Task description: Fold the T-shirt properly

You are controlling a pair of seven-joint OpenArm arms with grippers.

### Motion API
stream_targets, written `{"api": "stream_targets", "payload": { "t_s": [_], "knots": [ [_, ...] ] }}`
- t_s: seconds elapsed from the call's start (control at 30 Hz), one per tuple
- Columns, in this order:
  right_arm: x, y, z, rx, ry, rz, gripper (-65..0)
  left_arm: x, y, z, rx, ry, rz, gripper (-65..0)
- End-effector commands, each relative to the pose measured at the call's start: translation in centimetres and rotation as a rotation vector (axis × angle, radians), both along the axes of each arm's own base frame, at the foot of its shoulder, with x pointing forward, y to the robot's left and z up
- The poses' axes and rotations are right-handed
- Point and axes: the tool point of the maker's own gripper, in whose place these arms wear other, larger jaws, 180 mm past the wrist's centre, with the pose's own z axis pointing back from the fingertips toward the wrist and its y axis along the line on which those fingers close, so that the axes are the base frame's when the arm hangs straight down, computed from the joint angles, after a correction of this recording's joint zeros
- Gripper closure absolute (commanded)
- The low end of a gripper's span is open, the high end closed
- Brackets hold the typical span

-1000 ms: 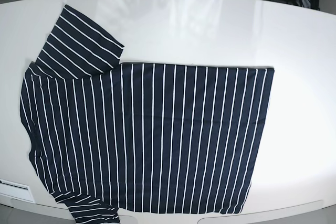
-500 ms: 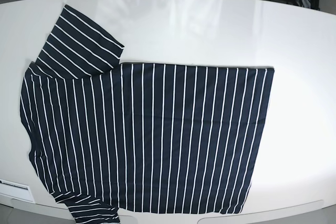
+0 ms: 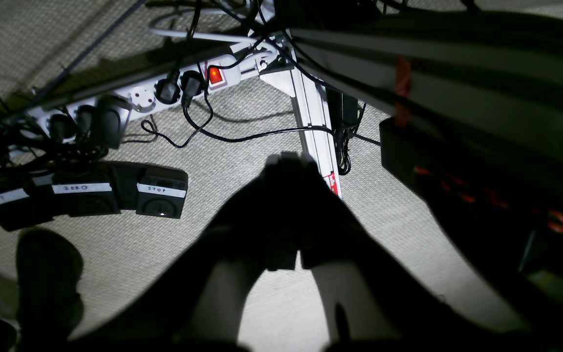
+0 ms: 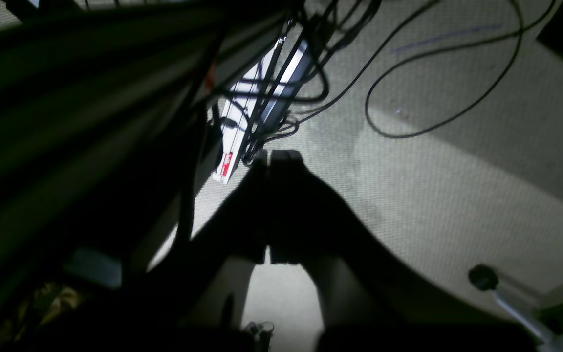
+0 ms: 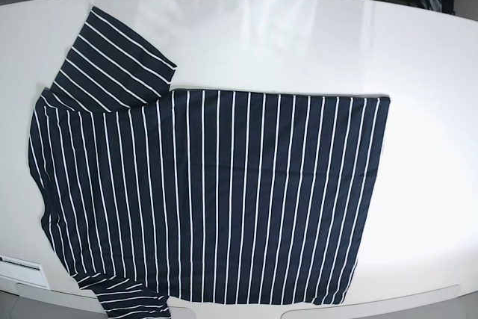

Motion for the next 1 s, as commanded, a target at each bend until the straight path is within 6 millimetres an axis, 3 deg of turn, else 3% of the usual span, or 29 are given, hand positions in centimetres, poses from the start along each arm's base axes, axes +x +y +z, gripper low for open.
{"api": "stream_targets", "payload": {
  "t_s": [0.0,0.2,0.33,0.67,0.83,0.97],
  "knots": [
    [-2.0,-0.3,0.2,0.001,0.028,-0.003,0.0,-1.5,0.6,0.2,0.003,0.015,-0.027,0.0],
    [-7.1,0.9,3.0,0.125,0.103,0.057,0.0,-5.8,1.5,1.7,0.002,0.052,-0.114,0.0],
    [-8.8,0.4,5.5,0.119,0.117,0.026,0.0,-7.7,2.4,3.5,-0.007,0.050,-0.154,0.0],
    [-8.1,-2.4,14.5,0.095,-0.103,0.082,0.0,-8.8,4.7,11.1,0.007,-0.068,-0.277,0.0],
    [-7.2,-3.5,18.9,0.055,-0.193,0.116,0.0,-7.9,5.2,15.3,-0.009,-0.129,-0.331,0.0],
    [-5.9,-4.1,22.1,-0.004,-0.268,0.193,0.0,-5.5,6.2,18.2,0.023,-0.185,-0.347,0.0]
  ]
}}
